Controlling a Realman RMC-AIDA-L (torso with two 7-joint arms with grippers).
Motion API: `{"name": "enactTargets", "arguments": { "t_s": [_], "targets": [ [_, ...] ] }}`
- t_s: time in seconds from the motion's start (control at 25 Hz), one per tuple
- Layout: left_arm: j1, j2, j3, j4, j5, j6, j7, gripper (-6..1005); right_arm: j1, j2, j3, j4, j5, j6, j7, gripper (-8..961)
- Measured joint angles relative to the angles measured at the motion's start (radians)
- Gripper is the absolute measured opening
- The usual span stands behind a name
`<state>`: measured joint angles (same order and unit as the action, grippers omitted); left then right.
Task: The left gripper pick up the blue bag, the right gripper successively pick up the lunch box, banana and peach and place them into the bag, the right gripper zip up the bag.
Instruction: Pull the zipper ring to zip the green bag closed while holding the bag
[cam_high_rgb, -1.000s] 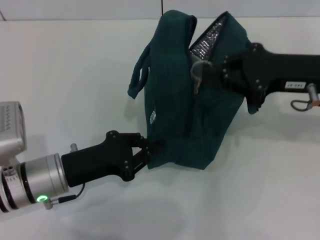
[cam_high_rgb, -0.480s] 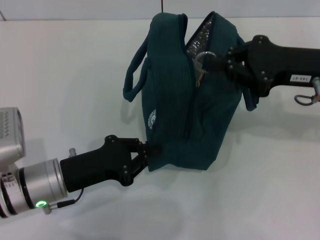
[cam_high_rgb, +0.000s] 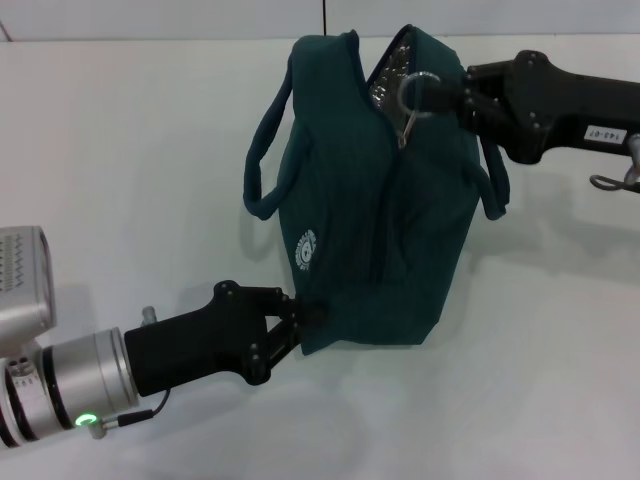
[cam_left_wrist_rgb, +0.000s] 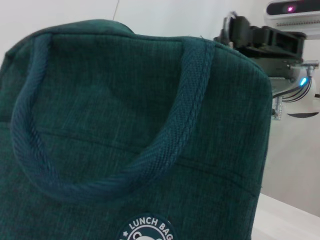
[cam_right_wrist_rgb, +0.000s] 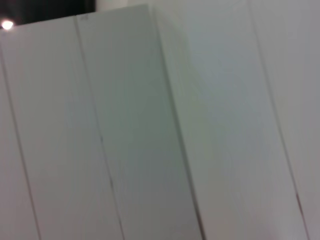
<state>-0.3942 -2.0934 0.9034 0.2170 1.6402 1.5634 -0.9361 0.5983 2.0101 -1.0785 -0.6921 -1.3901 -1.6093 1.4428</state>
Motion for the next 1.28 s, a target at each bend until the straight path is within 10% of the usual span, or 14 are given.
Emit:
{"name": "enactTargets", "arguments": {
  "t_s": [0.56,0.88,1.28],
  "targets": [
    [0.025,0.008,-0.009,-0.016,-0.107,0.207,-0.041,108,0.026,0.002,-0.003,0.069,0.014,-0.021,-0.008,27],
    [0.036,0.009,-0.009,-0.007,-0.149,0.224,-0.094,530,0.027,0.002,-0.010,0.069,0.013,-0.025,-0.009,28],
    [0.017,0.009,-0.009,0.011,-0.209,0.246,-0.241,750,0.052,0.005,-0.067,0.071,0.013,-0.037,-0.010,30]
  ]
}}
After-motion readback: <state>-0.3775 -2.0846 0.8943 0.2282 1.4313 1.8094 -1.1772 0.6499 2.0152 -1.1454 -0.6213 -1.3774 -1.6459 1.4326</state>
